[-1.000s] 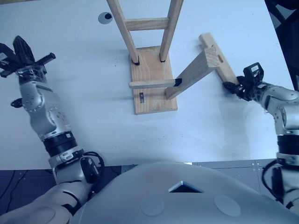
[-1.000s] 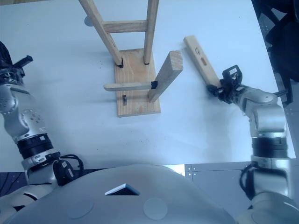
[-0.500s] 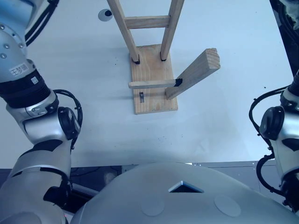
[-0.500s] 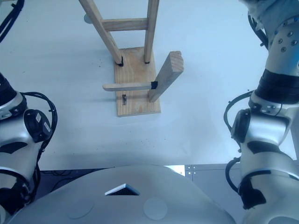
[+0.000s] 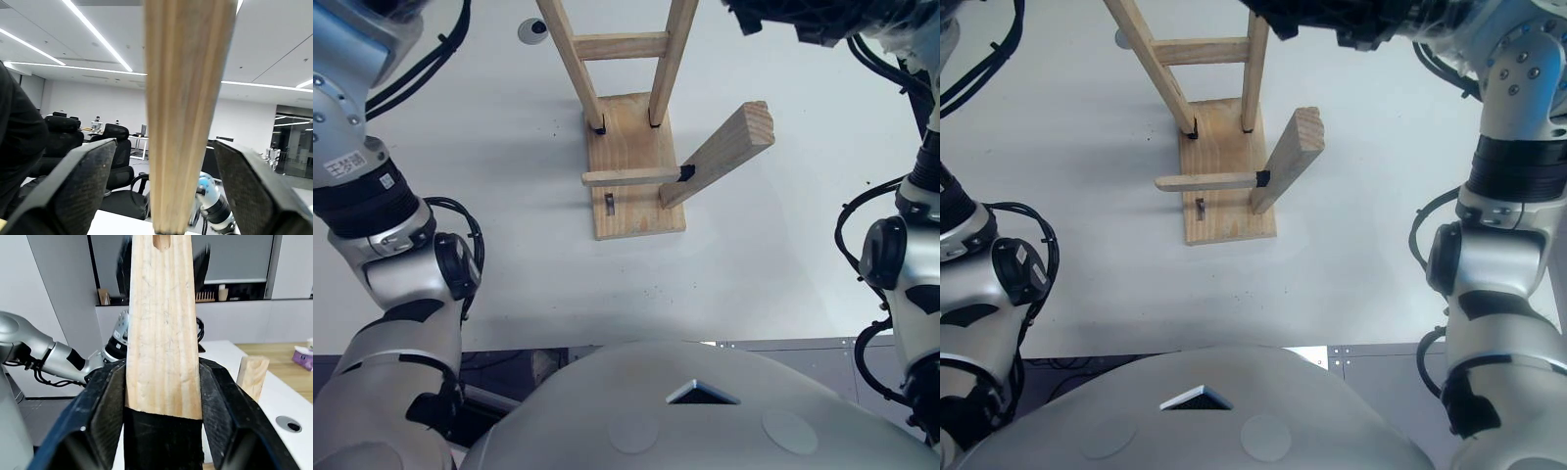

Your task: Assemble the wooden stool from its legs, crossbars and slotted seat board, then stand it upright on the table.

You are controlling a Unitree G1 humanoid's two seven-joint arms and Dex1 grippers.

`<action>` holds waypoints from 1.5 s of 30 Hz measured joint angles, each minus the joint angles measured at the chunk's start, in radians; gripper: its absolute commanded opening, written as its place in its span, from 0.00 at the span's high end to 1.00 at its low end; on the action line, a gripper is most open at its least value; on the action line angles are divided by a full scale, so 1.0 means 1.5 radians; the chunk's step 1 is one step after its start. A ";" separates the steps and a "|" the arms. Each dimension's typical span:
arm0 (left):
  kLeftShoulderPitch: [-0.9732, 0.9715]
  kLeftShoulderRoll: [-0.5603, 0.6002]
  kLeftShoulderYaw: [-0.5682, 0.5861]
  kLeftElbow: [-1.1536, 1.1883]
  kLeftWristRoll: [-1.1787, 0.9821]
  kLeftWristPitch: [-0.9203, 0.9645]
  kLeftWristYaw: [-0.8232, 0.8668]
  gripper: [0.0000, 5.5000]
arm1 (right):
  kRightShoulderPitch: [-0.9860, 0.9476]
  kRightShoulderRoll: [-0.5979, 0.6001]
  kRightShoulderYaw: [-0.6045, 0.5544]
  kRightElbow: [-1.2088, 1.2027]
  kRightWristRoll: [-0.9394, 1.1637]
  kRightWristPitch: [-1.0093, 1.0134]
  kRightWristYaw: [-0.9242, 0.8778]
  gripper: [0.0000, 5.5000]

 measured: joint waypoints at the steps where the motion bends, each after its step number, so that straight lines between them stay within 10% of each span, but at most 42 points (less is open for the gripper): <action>1: -0.001 -0.002 -0.001 0.001 -0.002 0.000 0.000 0.34 | 0.002 0.000 0.003 0.000 -0.002 0.000 0.005 0.63; 14: -0.010 -0.021 0.044 0.014 -0.101 0.000 0.043 0.62 | 0.024 -0.001 0.020 0.014 -0.005 0.023 0.043 0.63; 19: -0.010 -0.020 0.047 0.016 -0.112 0.004 0.052 0.63 | 0.023 -0.001 0.020 0.014 -0.003 0.025 0.045 0.63; 28: -0.023 -0.010 0.084 0.069 -0.101 -0.031 0.046 0.63 | 0.023 -0.001 0.037 0.025 -0.039 0.022 0.027 0.35; 37: 0.095 0.126 0.147 0.084 -0.001 -0.044 -0.050 0.63 | 0.032 -0.094 -0.016 0.044 0.040 0.140 0.119 0.34; 45: 0.257 0.082 0.154 0.046 0.054 -0.075 -0.067 0.63 | 0.130 -0.133 0.028 -0.063 0.024 0.102 0.163 0.34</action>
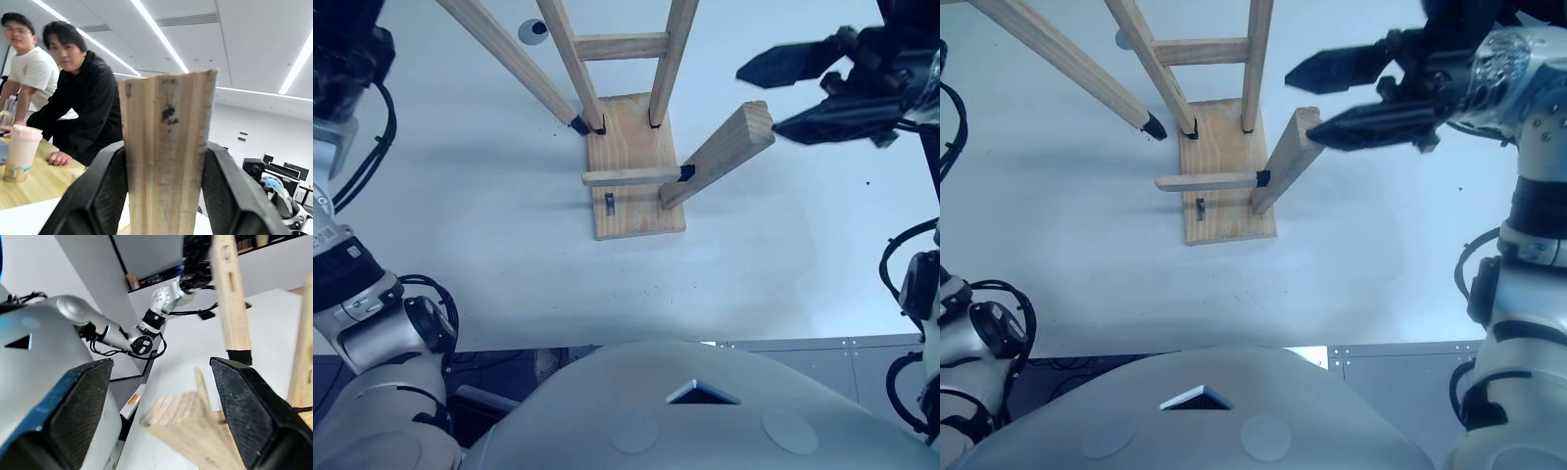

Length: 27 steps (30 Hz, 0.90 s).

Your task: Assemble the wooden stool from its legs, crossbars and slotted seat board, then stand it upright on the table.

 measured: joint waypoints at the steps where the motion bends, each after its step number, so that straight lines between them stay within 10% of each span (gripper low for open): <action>1: 0.010 -0.004 -0.003 0.001 0.005 -0.004 0.000 0.63 | 0.011 0.000 0.008 -0.011 -0.005 -0.008 -0.001 0.34; 20: 0.173 -0.102 -0.089 0.008 0.098 -0.073 -0.104 0.63 | 0.008 -0.001 0.045 0.010 -0.079 -0.107 -0.045 0.56; 27: 0.183 0.065 -0.127 0.001 0.164 -0.080 -0.233 0.63 | 0.026 -0.002 0.045 -0.009 -0.082 -0.113 -0.047 0.56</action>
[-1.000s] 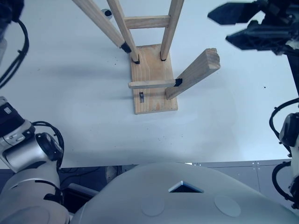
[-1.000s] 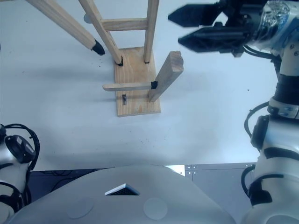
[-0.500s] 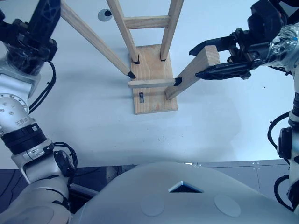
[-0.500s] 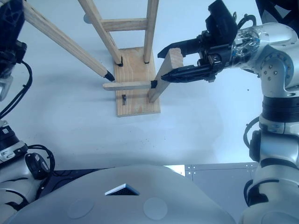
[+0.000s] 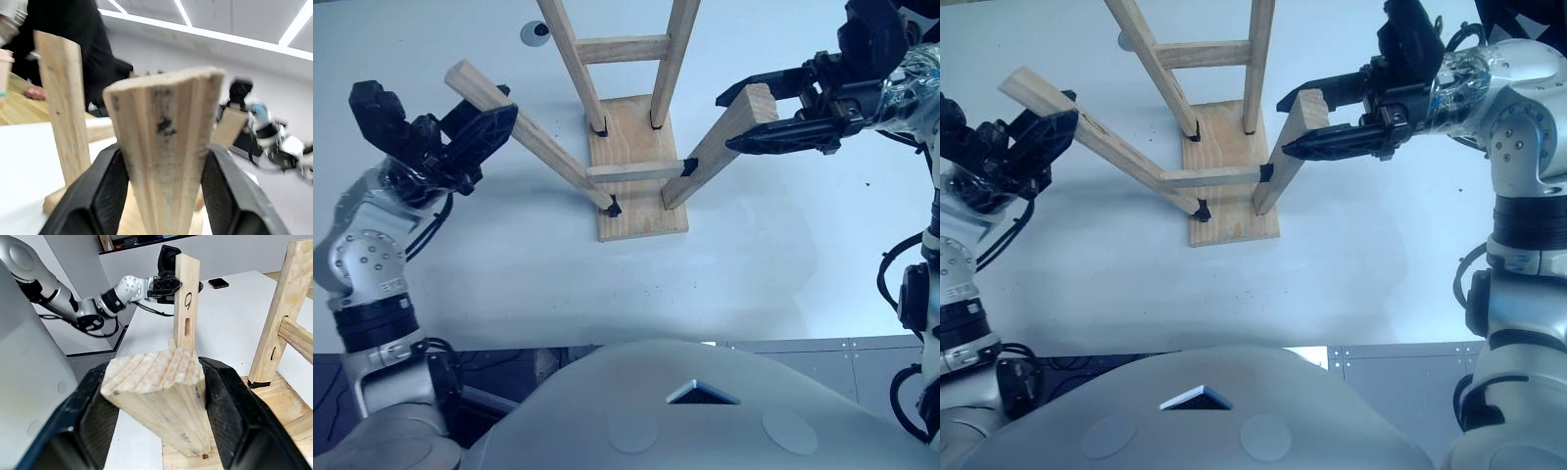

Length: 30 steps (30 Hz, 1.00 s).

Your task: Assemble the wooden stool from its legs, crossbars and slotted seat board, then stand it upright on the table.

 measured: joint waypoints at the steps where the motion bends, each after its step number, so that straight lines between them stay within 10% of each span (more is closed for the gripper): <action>1: -0.005 0.015 -0.006 0.002 0.011 -0.004 -0.015 0.63 | 0.002 0.000 0.000 -0.003 -0.001 -0.002 -0.001 0.56; 10: -0.120 0.191 -0.131 -0.032 0.124 -0.059 -0.141 0.63 | 0.027 0.001 -0.001 -0.039 0.002 -0.017 -0.018 0.56; 30: -0.145 0.228 -0.187 -0.148 0.182 -0.073 -0.094 0.63 | 0.038 0.004 0.003 -0.053 0.005 -0.020 -0.046 0.56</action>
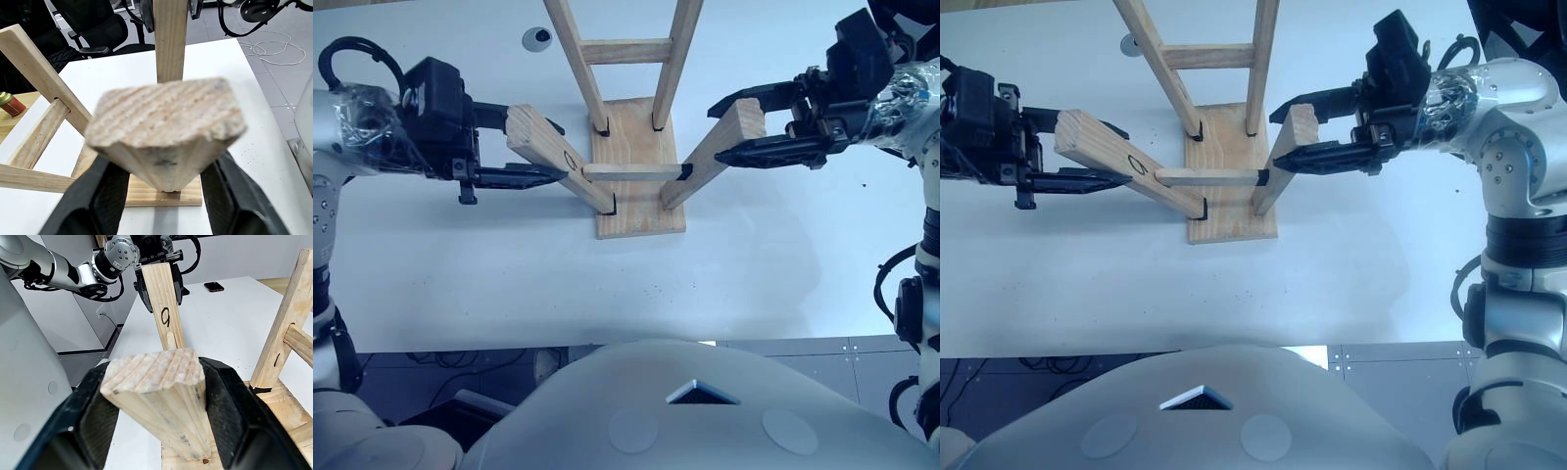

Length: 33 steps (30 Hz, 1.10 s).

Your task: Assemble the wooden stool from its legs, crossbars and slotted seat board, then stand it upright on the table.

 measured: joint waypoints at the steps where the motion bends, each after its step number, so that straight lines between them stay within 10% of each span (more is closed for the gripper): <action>1: -0.003 0.000 -0.003 -0.002 0.001 0.002 0.002 0.63 | 0.000 0.000 0.000 -0.001 -0.001 -0.001 0.000 0.56; 23: -0.139 -0.021 -0.103 -0.030 0.091 0.169 0.129 0.63 | -0.097 0.087 0.110 0.176 -0.246 -0.228 -0.093 0.49; 33: -0.163 -0.087 -0.117 0.008 0.103 0.192 0.203 0.63 | -0.239 0.192 -0.115 0.216 -0.049 -0.125 -0.210 0.49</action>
